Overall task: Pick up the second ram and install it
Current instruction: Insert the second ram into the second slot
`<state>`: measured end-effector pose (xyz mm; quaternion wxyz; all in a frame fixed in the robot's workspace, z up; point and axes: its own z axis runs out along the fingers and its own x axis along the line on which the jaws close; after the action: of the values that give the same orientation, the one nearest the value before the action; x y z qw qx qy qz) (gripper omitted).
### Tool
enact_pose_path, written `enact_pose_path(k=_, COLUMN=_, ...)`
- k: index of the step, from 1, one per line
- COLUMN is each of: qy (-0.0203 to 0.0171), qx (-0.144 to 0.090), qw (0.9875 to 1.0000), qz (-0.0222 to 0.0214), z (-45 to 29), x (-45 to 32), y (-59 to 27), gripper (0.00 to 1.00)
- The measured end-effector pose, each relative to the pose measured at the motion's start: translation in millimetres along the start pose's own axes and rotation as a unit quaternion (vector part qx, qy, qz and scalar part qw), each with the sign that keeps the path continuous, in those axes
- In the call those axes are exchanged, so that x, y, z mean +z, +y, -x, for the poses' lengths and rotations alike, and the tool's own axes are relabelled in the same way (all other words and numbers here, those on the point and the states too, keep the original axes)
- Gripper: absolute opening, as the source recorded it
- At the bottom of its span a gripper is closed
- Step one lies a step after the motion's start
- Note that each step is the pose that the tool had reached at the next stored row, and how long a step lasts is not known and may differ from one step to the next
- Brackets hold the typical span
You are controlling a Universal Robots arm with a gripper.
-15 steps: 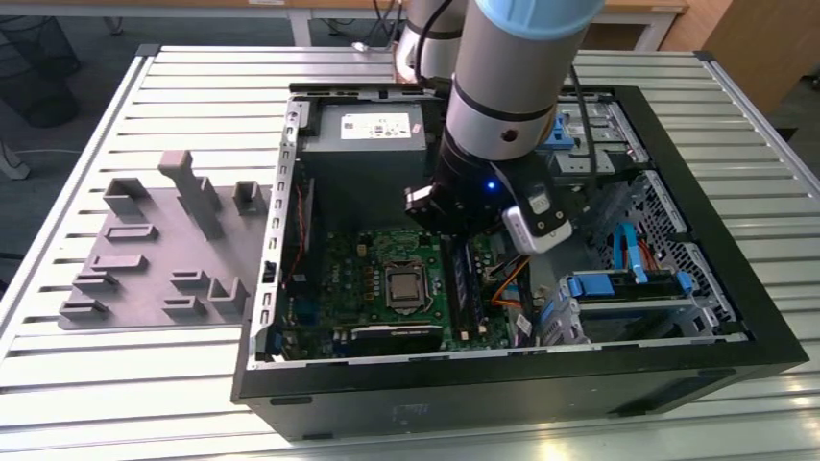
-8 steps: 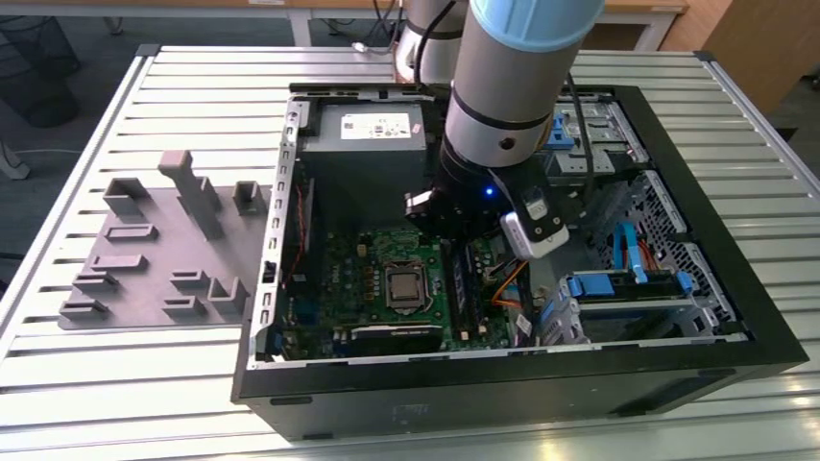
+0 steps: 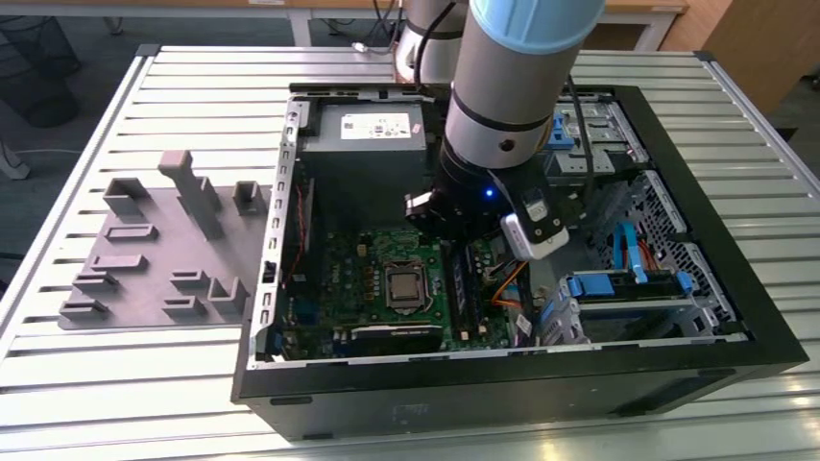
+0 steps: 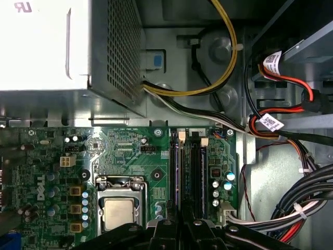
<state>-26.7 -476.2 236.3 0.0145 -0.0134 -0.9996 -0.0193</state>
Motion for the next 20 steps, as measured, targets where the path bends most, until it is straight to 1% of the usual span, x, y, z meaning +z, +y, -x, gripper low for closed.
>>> enact_pose_path(k=9, qy=-0.0001, qx=0.001, qw=1.0, qz=0.0001, z=0.3, x=6.3, y=-6.6, gripper=0.14)
enact_pose_path(k=20, qy=-0.0001, qx=0.001, qw=1.0, qz=0.0, z=0.4, x=8.2, y=-7.6, gripper=0.14)
